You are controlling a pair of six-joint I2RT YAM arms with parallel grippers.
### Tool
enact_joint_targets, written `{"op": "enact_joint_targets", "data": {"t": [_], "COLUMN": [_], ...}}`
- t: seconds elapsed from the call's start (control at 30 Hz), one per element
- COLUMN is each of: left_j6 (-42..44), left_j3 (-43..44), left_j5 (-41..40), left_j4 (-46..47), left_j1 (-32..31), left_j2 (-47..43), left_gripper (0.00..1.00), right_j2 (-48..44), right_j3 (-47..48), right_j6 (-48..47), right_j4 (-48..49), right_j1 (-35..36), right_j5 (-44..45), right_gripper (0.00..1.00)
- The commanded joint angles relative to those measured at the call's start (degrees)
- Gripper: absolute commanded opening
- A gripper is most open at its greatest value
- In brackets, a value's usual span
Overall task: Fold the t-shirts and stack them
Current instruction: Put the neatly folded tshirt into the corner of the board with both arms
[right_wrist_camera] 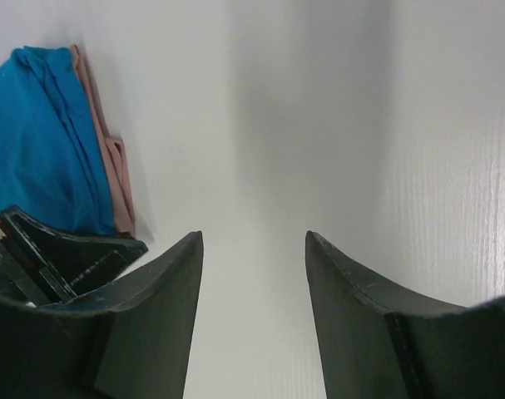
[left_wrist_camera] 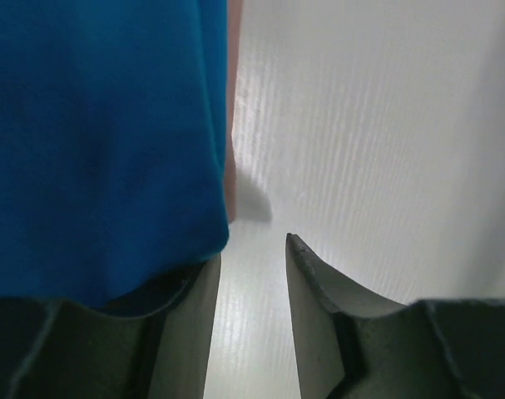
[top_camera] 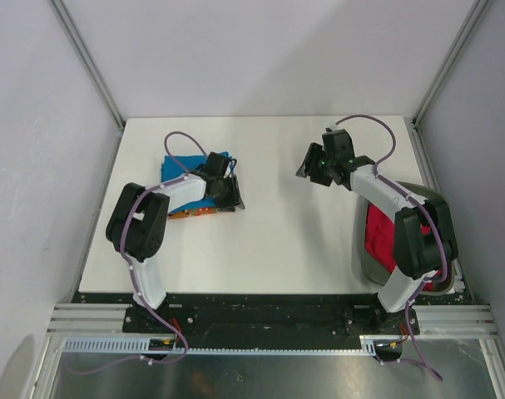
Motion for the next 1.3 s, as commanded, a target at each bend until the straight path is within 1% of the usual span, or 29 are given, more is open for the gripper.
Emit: {"op": "enact_joint_targets", "data": {"t": [0.0,0.13,0.23,0.43,0.57,0.83,1.1,1.17,1.27], "left_j6": [0.06,2.12,4.93,10.37,13.45,14.28,15.60,15.61,15.97], "left_j3": [1.12,2.50,5.54,16.07,22.00,24.47,27.02,27.61,27.64], "left_j5": [-4.79,-5.50,-5.34,-5.39,-7.13,-7.66,-8.69,-8.59,-8.59], "left_j4": [-0.36,-1.20,-2.43,-8.53,-13.00,-14.62,-16.17,-16.59,-16.91], "left_j1": [4.32,8.25,11.13,15.55,17.66,22.29,23.94,25.52,26.28], "left_j2": [1.81,2.87,4.88,10.84,14.46,16.52,17.54,17.91,18.01], "left_gripper": [0.43,0.43,0.42,0.42,0.42,0.42,0.42,0.42,0.43], "right_j2": [-2.61,-2.86,-3.19,-3.68,-3.67,-2.85,-3.35,-3.69,-4.23], "right_j3": [-0.76,-1.34,-1.73,-2.39,-2.81,-2.98,-3.06,-3.21,-3.80], "right_j6": [-1.11,-1.04,-1.17,-1.62,-1.86,-2.17,-2.52,-2.53,-2.50], "right_j4": [-0.13,-0.30,-0.59,-1.10,-1.09,-0.79,-1.44,-1.68,-1.80], "right_j1": [-0.26,-0.34,-0.34,-0.30,-0.26,-0.26,-0.26,-0.21,-0.20], "right_j5": [0.07,-0.70,-1.31,-2.28,-2.74,-3.85,-3.59,-3.46,-3.15], "right_gripper": [0.56,0.56,0.55,0.55,0.55,0.55,0.55,0.55,0.55]}}
